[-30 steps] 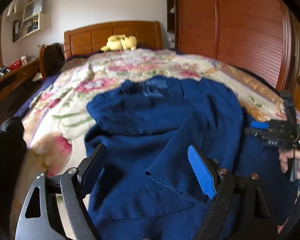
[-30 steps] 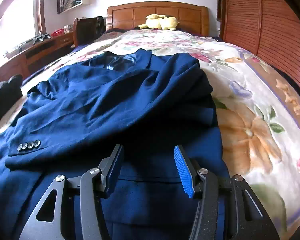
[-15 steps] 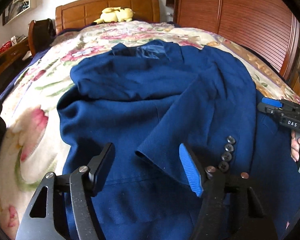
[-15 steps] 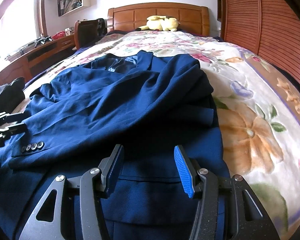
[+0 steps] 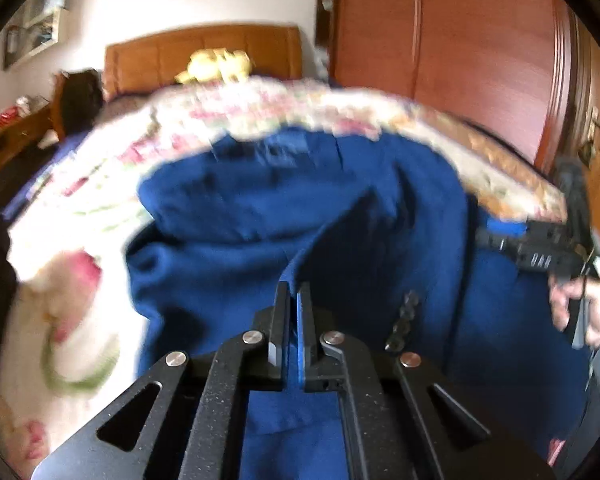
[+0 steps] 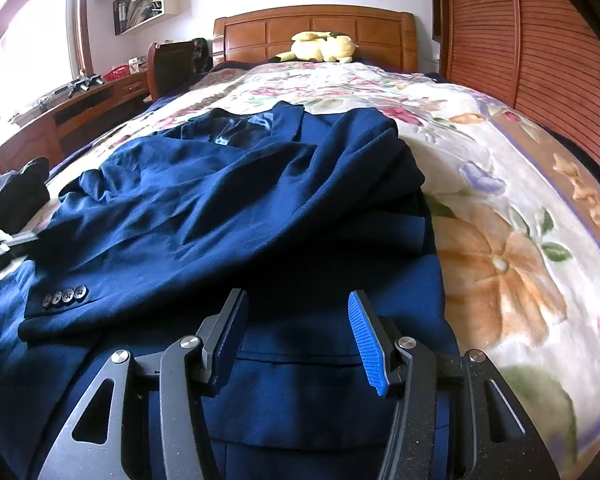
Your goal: Fold large clothes
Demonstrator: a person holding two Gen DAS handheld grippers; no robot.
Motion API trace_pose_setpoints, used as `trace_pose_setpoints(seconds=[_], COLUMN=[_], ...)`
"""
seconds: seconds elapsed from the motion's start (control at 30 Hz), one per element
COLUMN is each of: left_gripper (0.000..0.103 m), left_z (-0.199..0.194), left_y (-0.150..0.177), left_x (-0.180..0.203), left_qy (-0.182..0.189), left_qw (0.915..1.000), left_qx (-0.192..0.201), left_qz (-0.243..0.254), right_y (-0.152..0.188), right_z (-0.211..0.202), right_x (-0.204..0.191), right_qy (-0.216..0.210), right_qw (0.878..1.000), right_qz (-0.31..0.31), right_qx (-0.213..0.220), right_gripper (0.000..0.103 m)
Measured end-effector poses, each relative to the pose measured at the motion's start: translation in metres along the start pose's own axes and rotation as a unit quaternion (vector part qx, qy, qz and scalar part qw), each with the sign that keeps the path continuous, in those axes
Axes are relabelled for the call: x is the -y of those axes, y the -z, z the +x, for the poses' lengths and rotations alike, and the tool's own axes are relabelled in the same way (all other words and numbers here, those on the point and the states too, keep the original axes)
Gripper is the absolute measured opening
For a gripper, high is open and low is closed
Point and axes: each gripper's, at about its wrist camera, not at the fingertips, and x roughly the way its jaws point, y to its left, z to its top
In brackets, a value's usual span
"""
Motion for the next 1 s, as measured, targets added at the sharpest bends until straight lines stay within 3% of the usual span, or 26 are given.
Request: trace_pose_setpoints(seconds=[0.1, 0.27, 0.33, 0.5, 0.57, 0.7, 1.0], left_gripper=[0.003, 0.003, 0.009, 0.04, 0.048, 0.077, 0.08], left_z=[-0.017, -0.002, 0.0, -0.014, -0.019, -0.035, -0.072], left_y=[-0.004, 0.003, 0.004, 0.007, 0.009, 0.017, 0.05], left_x=[-0.014, -0.038, -0.037, -0.039, -0.039, -0.041, -0.047], left_qy=[-0.031, -0.046, -0.049, -0.044, -0.042, -0.056, -0.092], left_qw=[0.9993, 0.9981, 0.9977, 0.9984, 0.9987, 0.9981, 0.9952], left_qx=[0.02, -0.021, -0.028, -0.015, -0.013, -0.001, 0.001], left_qz=[-0.01, -0.036, -0.038, -0.032, -0.028, -0.026, -0.034], right_y=[0.0, -0.001, -0.001, -0.001, -0.001, -0.001, -0.001], right_z=[0.0, 0.002, 0.002, 0.002, 0.002, 0.002, 0.002], right_x=[0.001, 0.002, 0.002, 0.002, 0.003, 0.003, 0.002], right_qy=[0.0, 0.0, 0.0, 0.0, 0.0, -0.001, 0.003], right_qw=[1.0, 1.0, 1.0, 1.0, 1.0, 1.0, 1.0], right_qz=[-0.001, -0.002, -0.002, -0.002, -0.002, -0.002, -0.005], right_qx=[0.0, -0.003, -0.003, -0.003, -0.003, -0.003, -0.001], right_gripper=[0.054, 0.054, 0.054, 0.054, 0.054, 0.054, 0.054])
